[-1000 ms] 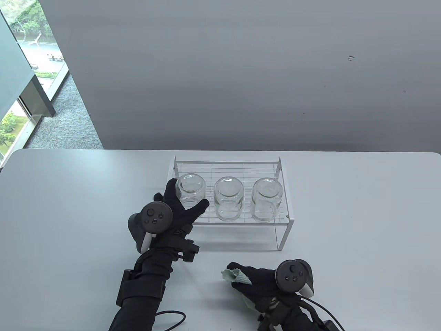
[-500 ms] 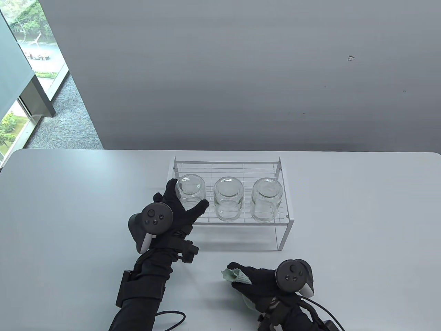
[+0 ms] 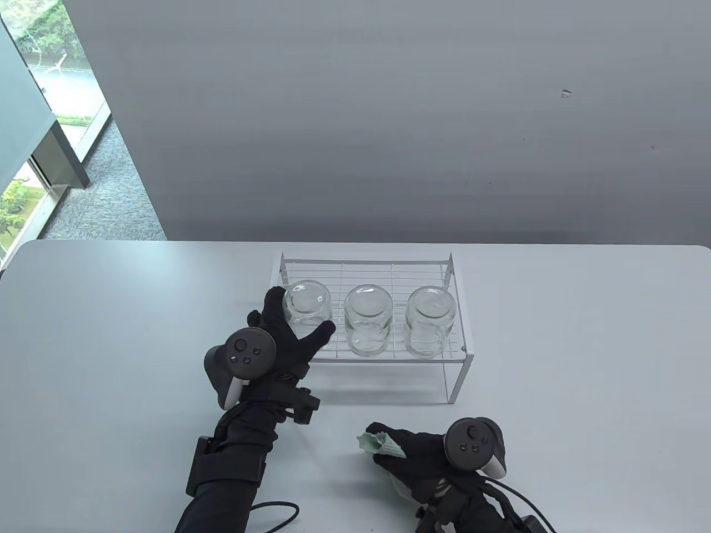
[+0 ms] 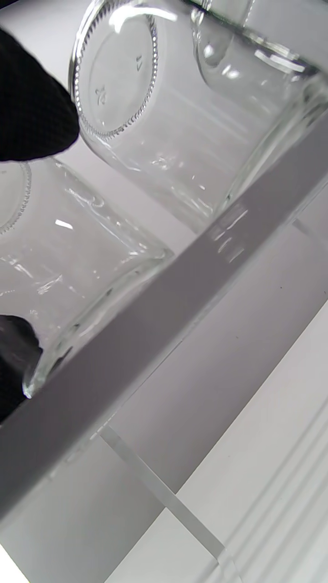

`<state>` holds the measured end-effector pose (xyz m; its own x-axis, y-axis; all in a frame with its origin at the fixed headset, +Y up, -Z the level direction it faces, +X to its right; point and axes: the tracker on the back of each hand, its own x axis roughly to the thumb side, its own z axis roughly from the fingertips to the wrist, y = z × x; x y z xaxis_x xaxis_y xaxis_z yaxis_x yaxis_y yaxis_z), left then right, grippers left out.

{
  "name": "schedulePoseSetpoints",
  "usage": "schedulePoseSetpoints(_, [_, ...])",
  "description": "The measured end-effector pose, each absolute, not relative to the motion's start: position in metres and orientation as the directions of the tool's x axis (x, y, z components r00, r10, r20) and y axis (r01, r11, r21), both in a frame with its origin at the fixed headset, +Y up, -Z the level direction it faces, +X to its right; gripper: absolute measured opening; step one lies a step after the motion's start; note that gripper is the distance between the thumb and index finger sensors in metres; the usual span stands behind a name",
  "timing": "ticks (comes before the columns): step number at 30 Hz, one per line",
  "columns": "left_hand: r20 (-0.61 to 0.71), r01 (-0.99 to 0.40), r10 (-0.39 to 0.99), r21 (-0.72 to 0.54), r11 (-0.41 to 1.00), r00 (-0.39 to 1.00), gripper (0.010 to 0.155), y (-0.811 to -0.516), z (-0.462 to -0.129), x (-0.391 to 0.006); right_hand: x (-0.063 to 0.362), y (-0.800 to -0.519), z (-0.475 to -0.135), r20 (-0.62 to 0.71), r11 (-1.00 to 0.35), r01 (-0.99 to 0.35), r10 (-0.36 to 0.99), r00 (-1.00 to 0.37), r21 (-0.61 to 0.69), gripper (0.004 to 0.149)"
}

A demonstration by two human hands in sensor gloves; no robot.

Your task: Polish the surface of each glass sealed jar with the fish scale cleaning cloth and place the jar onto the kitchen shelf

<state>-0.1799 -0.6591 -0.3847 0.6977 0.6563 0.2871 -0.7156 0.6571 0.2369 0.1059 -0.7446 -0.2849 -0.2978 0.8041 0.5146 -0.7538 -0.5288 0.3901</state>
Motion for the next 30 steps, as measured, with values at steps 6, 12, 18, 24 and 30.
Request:
schedulePoseSetpoints(6, [0.324, -0.754, 0.682, 0.241, 0.611, 0.656, 0.111, -0.659, -0.381, -0.185, 0.106, -0.745, -0.285, 0.515, -0.529, -0.754, 0.804, -0.298, 0.390, 0.056])
schedulePoseSetpoints(12, [0.376, -0.801, 0.708, 0.252, 0.543, 0.598, 0.109, -0.658, -0.370, -0.194, 0.107, -0.744, -0.286, 0.512, -0.525, -0.757, 0.807, -0.295, 0.390, 0.056])
schedulePoseSetpoints(18, [0.466, -0.799, 0.653, 0.273, 0.536, 0.597, 0.100, -0.654, -0.342, -0.209, 0.113, -0.739, -0.287, 0.519, -0.523, -0.772, 0.801, -0.299, 0.362, 0.056])
schedulePoseSetpoints(24, [0.568, -0.755, 0.527, 0.299, 0.583, 0.632, 0.092, -0.651, -0.306, -0.203, 0.121, -0.733, -0.289, 0.528, -0.529, -0.787, 0.788, -0.316, 0.318, 0.056])
schedulePoseSetpoints(30, [0.679, -0.696, 0.398, 0.236, 0.678, 0.617, 0.085, -0.660, -0.275, -0.171, 0.135, -0.726, -0.290, 0.534, -0.548, -0.800, 0.765, -0.359, 0.247, 0.056])
